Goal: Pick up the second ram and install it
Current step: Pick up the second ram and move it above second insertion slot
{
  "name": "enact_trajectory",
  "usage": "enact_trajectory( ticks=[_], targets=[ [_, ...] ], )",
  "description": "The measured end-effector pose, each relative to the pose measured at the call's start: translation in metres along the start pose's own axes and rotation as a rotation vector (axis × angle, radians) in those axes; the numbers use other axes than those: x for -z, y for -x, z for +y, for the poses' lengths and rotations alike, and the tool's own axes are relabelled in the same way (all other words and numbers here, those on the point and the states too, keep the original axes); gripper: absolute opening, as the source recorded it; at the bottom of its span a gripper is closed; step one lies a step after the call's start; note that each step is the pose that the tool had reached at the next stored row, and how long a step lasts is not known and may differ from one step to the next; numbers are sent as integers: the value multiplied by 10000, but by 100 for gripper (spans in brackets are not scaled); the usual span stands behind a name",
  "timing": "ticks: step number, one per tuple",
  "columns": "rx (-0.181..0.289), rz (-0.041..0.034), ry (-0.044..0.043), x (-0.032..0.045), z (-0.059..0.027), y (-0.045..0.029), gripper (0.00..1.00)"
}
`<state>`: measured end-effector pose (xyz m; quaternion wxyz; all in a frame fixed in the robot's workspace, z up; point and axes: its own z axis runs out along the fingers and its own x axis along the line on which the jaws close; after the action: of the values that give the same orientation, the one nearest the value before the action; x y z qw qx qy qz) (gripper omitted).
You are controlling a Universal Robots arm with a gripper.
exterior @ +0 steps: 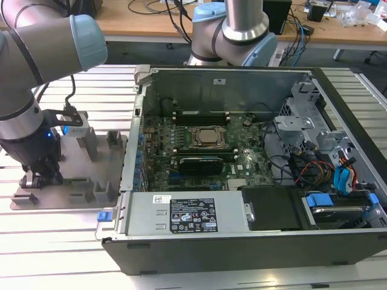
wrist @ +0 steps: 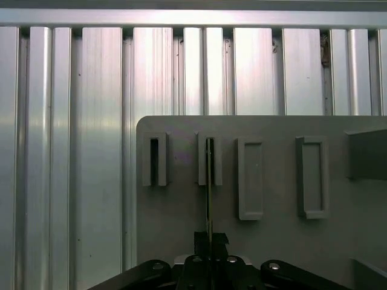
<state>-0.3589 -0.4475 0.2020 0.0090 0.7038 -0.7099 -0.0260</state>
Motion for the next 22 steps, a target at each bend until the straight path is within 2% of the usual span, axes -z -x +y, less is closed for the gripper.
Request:
enact_trajectory(
  ticks=[1, 2, 3, 9, 14, 22],
  targets=[
    [0, -3, -1, 7, 1, 0, 13],
    [1, -6, 0, 52, 3, 1, 13],
    [1, -13, 1, 149, 7, 4, 13],
    [5, -94, 1, 355, 18, 8, 13],
    [6, -118, 1, 464, 23, 11, 13],
    [7, -132, 1, 589, 29, 14, 13]
  ],
)
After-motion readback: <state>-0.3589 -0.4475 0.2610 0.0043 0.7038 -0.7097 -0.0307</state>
